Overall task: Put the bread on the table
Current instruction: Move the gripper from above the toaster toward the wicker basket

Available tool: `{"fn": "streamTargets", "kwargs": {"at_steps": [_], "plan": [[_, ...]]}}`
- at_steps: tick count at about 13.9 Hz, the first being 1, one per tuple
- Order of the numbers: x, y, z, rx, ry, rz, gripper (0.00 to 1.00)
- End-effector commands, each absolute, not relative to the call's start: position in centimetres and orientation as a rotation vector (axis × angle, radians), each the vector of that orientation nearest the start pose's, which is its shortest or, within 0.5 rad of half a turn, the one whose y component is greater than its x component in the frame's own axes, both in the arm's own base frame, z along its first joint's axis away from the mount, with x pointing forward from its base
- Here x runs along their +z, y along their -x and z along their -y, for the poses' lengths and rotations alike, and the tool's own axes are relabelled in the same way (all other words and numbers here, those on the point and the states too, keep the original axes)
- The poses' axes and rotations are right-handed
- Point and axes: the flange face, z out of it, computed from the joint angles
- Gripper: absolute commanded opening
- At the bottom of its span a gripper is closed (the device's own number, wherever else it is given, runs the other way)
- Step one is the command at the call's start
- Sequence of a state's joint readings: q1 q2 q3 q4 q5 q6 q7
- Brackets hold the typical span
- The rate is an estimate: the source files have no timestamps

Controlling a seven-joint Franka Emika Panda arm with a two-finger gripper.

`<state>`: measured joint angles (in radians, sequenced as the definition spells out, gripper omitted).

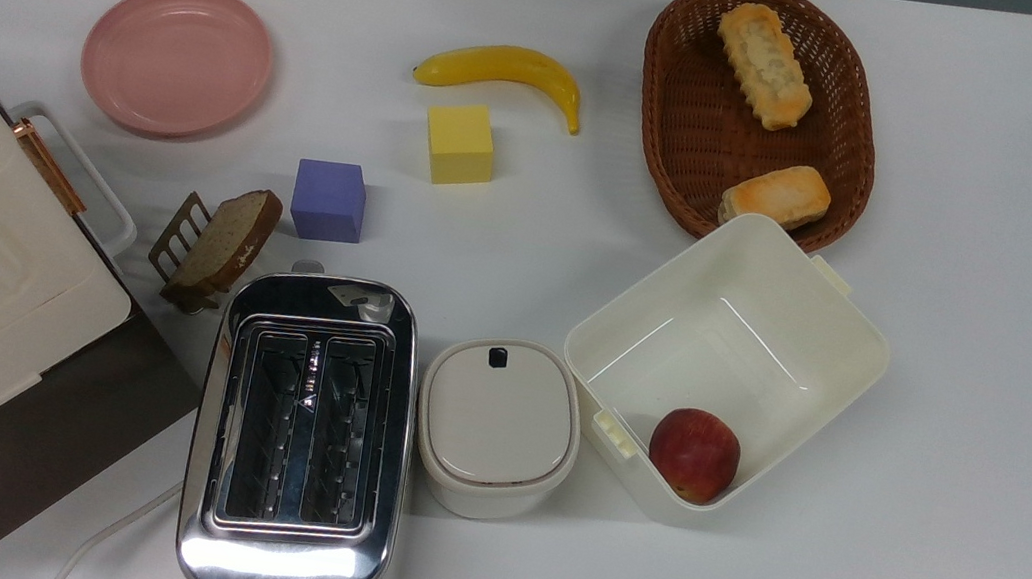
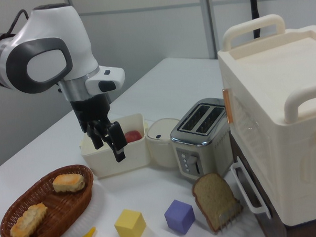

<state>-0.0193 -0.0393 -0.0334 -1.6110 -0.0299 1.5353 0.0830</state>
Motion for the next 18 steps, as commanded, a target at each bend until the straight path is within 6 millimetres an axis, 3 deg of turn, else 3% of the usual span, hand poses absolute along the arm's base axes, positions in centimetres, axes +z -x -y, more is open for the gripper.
{"fn": "streamTargets", "kwargs": {"at_steps": [1, 6, 8, 10, 11, 12, 14, 16, 18], "plan": [[62.9, -53.3, 3.3, 0.041, 3.163, -0.180, 1.00], [61.2, -53.5, 2.5, 0.068, 3.159, -0.174, 1.00], [58.4, -53.8, -0.4, 0.078, 3.158, -0.162, 1.00], [56.6, -53.8, -2.7, 0.081, 3.143, -0.397, 1.00], [55.8, -53.4, -4.9, 0.126, 3.149, -0.414, 1.00], [55.2, -52.6, -8.3, 0.164, 3.166, -0.336, 1.00], [54.6, -51.3, -13.2, 0.204, 3.189, -0.242, 1.00], [54.1, -48.9, -21.0, 0.165, 3.210, -0.105, 1.00], [52.8, -46.6, -25.5, 0.175, 3.229, 0.046, 1.00]]}}
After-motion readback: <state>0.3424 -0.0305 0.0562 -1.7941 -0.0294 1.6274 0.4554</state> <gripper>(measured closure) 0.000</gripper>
